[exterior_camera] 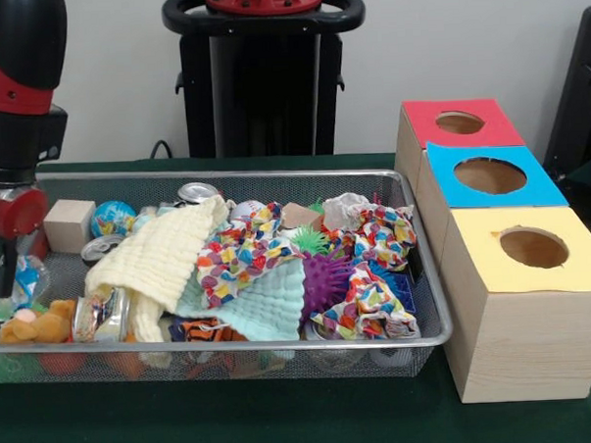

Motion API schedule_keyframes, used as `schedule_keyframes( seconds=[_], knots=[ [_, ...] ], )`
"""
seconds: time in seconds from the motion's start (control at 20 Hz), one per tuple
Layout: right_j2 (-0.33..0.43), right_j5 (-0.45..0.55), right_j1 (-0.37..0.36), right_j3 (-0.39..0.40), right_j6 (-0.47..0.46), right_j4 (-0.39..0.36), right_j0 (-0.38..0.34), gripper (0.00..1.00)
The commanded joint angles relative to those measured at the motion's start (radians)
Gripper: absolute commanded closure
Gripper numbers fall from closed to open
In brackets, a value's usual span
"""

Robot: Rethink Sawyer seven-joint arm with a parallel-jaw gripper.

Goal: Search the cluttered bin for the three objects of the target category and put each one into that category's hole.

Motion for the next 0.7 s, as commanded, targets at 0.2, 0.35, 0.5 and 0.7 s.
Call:
schedule_keyframes(
  seconds=[0.2,0.35,0.5,0.7],
  knots=[
    [0.129,0.049,0.059,-0.034,0.022,0.023,-0.011,0.0],
    [0.141,0.04,0.07,-0.031,0.017,0.016,-0.02,0.0],
    [0.15,0.034,0.074,-0.025,0.015,0.011,-0.028,0.0],
    [0.15,0.029,0.074,-0.019,0.018,0.006,-0.027,0.0]
  ],
)
